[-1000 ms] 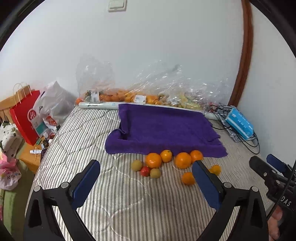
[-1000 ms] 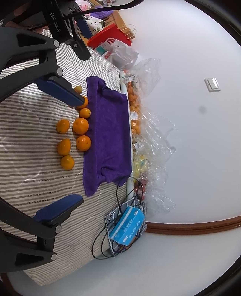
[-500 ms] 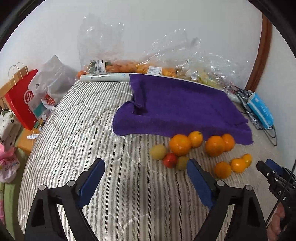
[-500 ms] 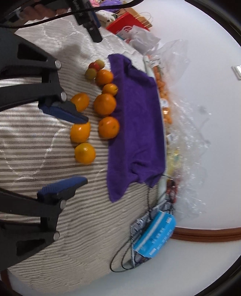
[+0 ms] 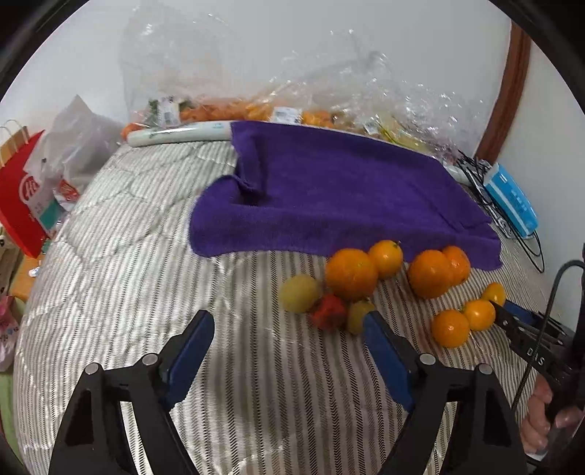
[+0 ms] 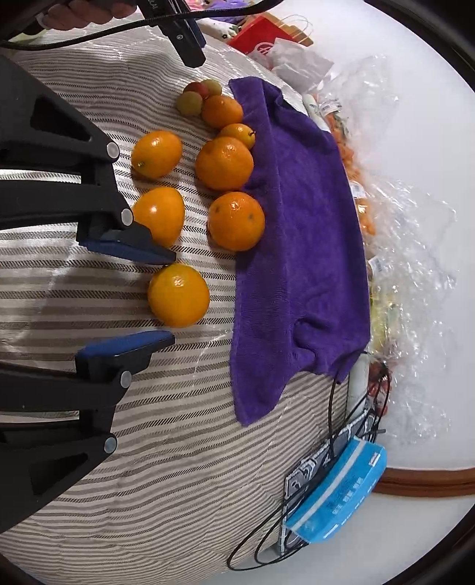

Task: Organize fruits
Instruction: 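Close the right tool on an orange while the left tool grasps the greenish-brown fruit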

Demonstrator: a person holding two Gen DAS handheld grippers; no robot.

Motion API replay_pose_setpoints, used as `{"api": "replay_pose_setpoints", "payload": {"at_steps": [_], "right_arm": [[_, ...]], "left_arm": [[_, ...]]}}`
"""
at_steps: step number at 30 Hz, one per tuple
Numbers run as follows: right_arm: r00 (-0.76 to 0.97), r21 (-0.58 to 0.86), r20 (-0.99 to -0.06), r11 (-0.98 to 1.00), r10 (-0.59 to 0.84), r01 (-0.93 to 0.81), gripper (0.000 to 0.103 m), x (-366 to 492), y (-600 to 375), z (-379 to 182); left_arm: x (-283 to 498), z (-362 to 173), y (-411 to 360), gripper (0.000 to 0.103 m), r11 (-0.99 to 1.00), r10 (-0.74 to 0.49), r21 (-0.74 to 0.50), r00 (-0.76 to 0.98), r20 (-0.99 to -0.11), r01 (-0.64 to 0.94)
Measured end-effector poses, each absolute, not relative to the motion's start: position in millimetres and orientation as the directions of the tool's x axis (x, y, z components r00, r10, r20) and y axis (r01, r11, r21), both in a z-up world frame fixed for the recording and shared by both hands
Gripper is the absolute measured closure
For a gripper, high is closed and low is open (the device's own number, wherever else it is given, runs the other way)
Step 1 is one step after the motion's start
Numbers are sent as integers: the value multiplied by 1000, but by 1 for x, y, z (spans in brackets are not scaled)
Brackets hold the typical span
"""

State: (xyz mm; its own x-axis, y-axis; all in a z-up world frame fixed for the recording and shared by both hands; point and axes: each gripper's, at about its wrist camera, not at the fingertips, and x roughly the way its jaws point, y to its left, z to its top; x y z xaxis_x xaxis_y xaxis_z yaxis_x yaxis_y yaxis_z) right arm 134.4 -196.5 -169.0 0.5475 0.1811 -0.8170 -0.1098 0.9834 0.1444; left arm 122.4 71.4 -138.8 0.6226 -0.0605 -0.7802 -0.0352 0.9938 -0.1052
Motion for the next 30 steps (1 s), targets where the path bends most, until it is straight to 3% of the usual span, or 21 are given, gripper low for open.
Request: {"api": "replay_pose_setpoints", "payload": {"at_steps": [4,6,14,17,30], "right_arm": [[558,134,-809,982,184,-130,65,139,-196,-171],[562,131,-806,982,187,-139,65,142,-197,-171],[572,132,-797,981,192,-145,65,155,-200,-174],[575,136,-794,980,197,-148,65,158,-200,-175],[582,99,-795,983,171,-153,65,161,-196,-177]], "left_arm": [[128,-145,73,29,993,-68,-112,613,-787,-34],[133,-146,75,39,991,-80,-128,610,-788,-37],[148,-146,83,52,991,-85,-133,617,-782,-32],[152,-146,85,66,988,-115,-153,619,-777,-8],[148,-149,99,66,980,-186,-192,606,-773,55]]}}
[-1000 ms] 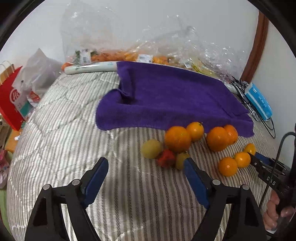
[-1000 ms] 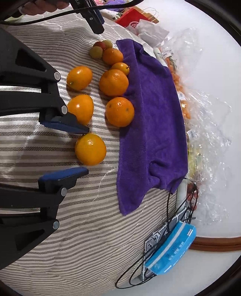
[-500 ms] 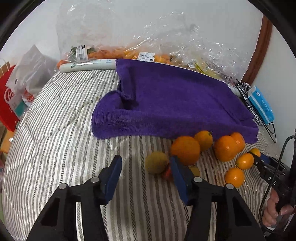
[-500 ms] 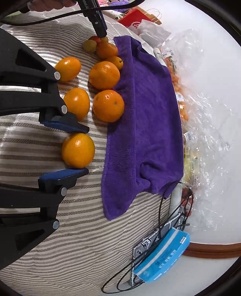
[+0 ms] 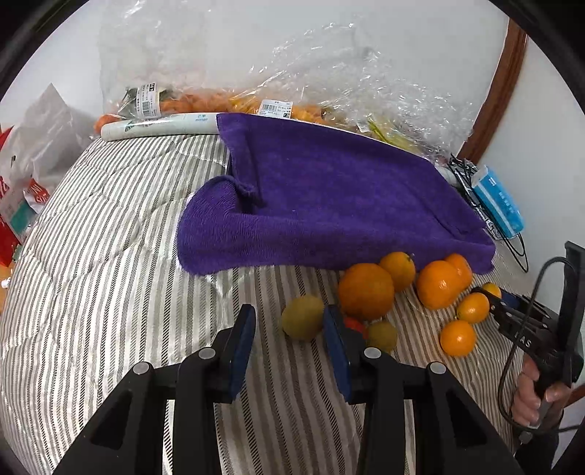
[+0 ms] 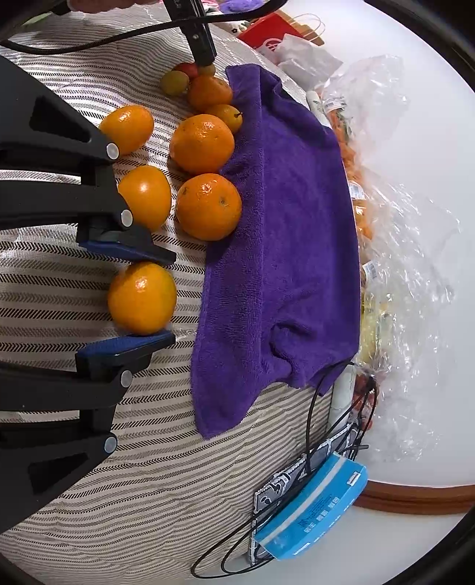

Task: Organize fruits
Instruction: 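Close the right tool on an orange while the left tool grasps the greenish-brown fruit, then lift the orange with the right tool while the left tool carries the greenish fruit over the towel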

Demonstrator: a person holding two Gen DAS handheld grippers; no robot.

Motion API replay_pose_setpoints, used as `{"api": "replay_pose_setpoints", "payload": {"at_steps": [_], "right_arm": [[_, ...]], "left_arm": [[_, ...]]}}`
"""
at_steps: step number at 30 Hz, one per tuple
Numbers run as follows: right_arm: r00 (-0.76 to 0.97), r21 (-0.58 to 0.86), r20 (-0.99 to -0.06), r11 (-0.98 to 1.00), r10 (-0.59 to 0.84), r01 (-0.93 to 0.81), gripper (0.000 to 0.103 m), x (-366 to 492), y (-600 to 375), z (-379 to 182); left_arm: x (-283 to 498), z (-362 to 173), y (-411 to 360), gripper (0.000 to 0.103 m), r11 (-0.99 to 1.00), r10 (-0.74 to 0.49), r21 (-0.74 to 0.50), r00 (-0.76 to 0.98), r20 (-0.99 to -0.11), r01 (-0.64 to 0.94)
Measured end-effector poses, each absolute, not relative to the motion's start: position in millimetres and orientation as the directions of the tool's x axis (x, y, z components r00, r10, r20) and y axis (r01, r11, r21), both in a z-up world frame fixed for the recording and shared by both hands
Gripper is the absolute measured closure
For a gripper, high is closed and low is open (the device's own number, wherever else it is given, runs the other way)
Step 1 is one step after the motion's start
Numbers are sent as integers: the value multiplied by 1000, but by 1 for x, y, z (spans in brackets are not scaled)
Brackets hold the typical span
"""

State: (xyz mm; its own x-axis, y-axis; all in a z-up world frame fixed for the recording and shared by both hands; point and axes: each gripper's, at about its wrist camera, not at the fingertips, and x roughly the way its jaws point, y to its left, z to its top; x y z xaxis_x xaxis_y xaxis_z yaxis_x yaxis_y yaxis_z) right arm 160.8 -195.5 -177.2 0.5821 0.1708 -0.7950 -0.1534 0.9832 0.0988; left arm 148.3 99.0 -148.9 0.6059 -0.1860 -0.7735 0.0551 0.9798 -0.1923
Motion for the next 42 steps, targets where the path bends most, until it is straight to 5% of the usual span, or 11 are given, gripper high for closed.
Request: {"api": "replay_pose_setpoints", "payload": {"at_steps": [8,10,42], "right_arm": [[582,91,-796,983,167,-157,65,161,-195,-177],[582,95,-795,983,170,-157,65,161,-196,-177],[609,151,-768,980,198,-128,67,131,-209,-161]], "left_arm": [[157,-157,86,67,976,-210,-202,604,-769,82],[159,-158,84,75,976,-213,-202,606,-767,87],[121,-144,99,76,988,-114,-154,601,-791,-16]]}}
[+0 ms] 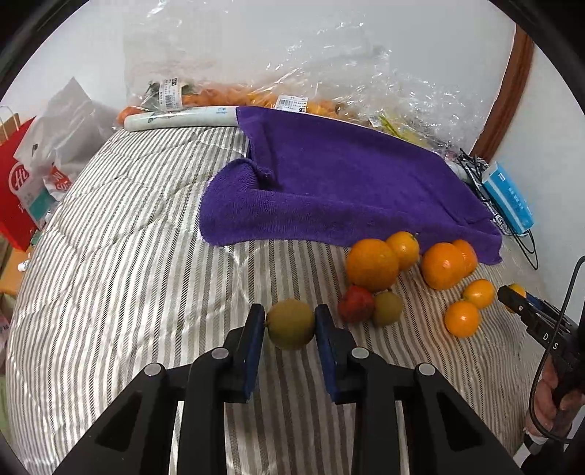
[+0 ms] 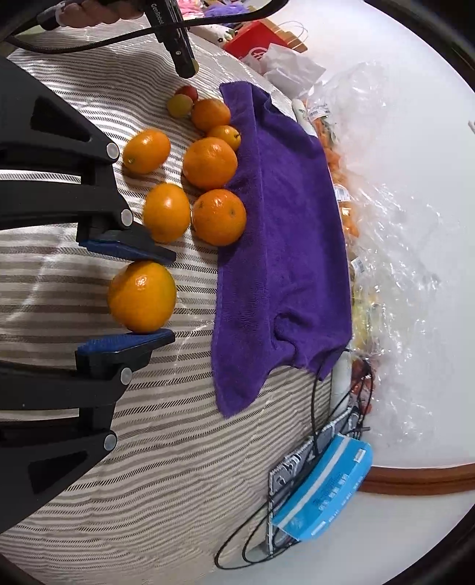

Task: Organize fruits
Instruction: 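Lift the orange with the right tool while the left tool carries the greenish fruit over the towel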

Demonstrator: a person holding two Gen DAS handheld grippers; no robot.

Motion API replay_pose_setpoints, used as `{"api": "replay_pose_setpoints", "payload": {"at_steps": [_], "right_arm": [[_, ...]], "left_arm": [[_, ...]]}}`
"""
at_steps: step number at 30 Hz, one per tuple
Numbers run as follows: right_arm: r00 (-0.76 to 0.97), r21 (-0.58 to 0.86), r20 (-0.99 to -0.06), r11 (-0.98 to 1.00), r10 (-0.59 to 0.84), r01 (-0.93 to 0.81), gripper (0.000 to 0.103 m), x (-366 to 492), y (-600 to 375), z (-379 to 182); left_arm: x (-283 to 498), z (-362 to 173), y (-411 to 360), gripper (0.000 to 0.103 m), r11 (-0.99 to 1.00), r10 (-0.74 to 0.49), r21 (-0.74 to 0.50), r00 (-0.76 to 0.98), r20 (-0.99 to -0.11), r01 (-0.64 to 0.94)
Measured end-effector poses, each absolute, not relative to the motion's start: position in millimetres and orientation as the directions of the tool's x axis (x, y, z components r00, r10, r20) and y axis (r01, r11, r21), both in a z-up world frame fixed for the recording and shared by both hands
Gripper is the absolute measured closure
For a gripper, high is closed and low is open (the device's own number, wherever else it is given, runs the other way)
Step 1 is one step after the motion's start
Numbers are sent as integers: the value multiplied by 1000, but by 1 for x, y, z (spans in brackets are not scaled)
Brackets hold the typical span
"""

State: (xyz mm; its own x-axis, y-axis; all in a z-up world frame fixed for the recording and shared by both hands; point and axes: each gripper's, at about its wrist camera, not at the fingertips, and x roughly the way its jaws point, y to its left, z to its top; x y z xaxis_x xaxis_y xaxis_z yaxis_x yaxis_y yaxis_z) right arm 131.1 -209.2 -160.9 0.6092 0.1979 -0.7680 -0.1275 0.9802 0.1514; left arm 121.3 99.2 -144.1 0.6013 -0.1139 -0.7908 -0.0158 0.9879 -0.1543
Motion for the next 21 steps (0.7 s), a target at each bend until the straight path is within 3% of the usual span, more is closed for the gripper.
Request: {"api": "replay_pose_setpoints", "payload": {"at_steps": [21], "right_arm": [[690,153,-685,972,236,-180,67,100,-184,-83]], "left_arm": [[85,-78,84,76,987,-120,-163,679,-724,0]]}}
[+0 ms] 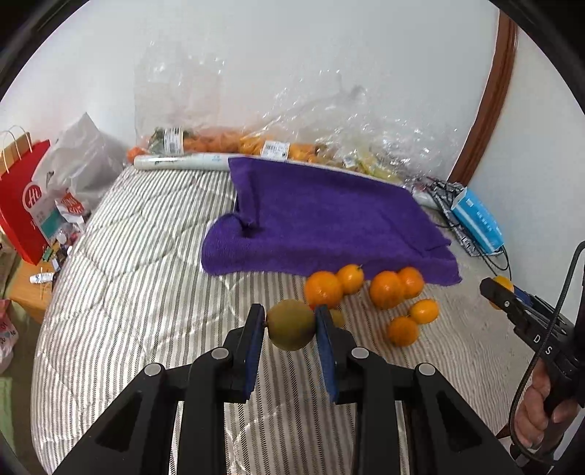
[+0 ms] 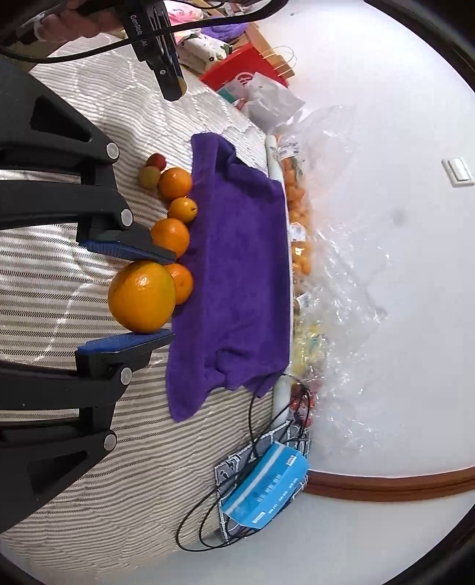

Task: Organize fruits
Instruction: 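Lift the orange with the right tool while the left tool carries the greenish fruit over the towel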

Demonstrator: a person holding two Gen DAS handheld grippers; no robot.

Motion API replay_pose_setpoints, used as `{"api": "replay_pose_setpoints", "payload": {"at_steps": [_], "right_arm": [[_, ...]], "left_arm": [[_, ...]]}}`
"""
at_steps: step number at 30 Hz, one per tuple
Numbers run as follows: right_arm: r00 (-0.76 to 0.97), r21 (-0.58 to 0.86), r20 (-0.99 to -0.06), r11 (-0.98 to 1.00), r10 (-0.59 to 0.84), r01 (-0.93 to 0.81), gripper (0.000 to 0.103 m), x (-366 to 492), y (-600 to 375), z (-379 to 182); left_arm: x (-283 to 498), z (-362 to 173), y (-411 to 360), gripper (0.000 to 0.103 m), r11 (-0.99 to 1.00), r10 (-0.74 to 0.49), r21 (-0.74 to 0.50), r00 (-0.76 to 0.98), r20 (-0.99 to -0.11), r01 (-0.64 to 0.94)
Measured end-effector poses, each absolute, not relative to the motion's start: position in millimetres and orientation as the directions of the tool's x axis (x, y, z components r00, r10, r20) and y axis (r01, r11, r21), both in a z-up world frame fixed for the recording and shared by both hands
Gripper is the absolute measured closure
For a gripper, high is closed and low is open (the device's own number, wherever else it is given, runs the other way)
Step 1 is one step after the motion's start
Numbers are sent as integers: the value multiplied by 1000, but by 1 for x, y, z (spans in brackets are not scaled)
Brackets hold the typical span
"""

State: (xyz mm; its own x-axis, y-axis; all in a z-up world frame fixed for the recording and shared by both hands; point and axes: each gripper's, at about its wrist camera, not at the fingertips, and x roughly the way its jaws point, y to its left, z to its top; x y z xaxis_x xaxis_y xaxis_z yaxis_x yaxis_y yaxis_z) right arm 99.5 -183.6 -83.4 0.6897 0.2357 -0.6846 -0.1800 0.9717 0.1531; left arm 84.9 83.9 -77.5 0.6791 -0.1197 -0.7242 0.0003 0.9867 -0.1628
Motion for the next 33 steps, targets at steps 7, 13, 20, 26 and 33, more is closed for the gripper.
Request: {"api": "replay_pose_setpoints", "payload": {"at_steps": [7,13,20,26,33], "right_arm": [[707,154,-665,971,239,-183,67,99,-181,-65],[722,142,-652,973,232,-184,67,101,-182,-52],[741,139,-633,974,226,-179,67,112,-187,-37],[760,143,-607,973,231,-182,67,125,-190,-22],[771,141,-593,972,234,-187,67,143,-189,-18]], "left_arm": [[87,-59,81,76,988,-106,-151,698,-708,-3],[93,-45,84,76,988,-93,-152,715,-693,-19],[107,-30,85,76,990,-73,-138,727,-683,-30],[123,-20,87,76,989,-62,-140,737,-673,-44],[145,-19,89,76,988,-55,-144,744,-665,-55]]}}
